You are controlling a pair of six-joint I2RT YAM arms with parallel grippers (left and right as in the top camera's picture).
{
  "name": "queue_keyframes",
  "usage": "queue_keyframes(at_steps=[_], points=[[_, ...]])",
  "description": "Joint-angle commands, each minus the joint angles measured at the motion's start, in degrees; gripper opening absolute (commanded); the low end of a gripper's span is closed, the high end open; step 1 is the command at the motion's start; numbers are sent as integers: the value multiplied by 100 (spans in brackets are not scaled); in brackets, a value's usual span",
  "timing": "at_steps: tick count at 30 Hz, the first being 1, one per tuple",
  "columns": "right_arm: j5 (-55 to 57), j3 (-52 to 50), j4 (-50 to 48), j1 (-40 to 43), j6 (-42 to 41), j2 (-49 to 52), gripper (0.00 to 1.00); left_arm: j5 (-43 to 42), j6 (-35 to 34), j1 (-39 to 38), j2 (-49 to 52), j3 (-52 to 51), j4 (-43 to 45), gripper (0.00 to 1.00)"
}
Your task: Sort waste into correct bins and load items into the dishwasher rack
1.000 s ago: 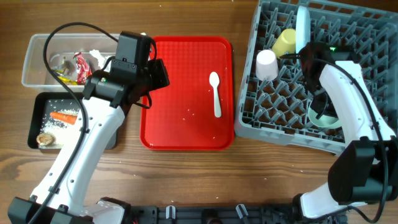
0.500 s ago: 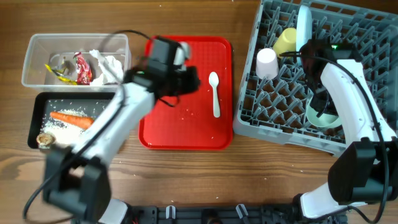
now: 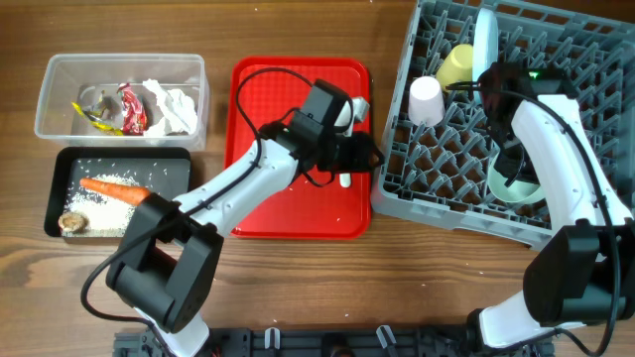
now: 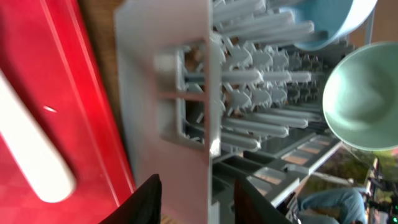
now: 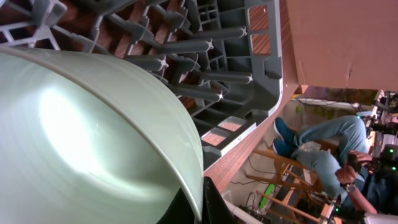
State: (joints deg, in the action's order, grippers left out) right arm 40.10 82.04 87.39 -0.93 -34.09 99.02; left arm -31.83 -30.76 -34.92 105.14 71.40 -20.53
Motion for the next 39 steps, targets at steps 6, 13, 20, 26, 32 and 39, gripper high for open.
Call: queue_keyframes(at_steps=[6,13,20,26,32,39], points=[[-767,46,-129,-72,264,92,5,706,26,-511,63,-133,-330,35],[-765,48,-131,-72,264,83,4,1224,26,-822,90,-199,-326,4],[-1305,428,-146,-72,809,72,4,1224,26,-1027,151,-203,-409,4],[-1882,474,-317,-72,1200,72,4,1628,28,-1014,146,-201,-428,9],[-1875,474,-339,-72,1200,72,4,1626,26,-1008,72,-157,-330,22],[-1703,474,-271,-70,1202,72,4,1613,22,-636,-280,33,-407,28]])
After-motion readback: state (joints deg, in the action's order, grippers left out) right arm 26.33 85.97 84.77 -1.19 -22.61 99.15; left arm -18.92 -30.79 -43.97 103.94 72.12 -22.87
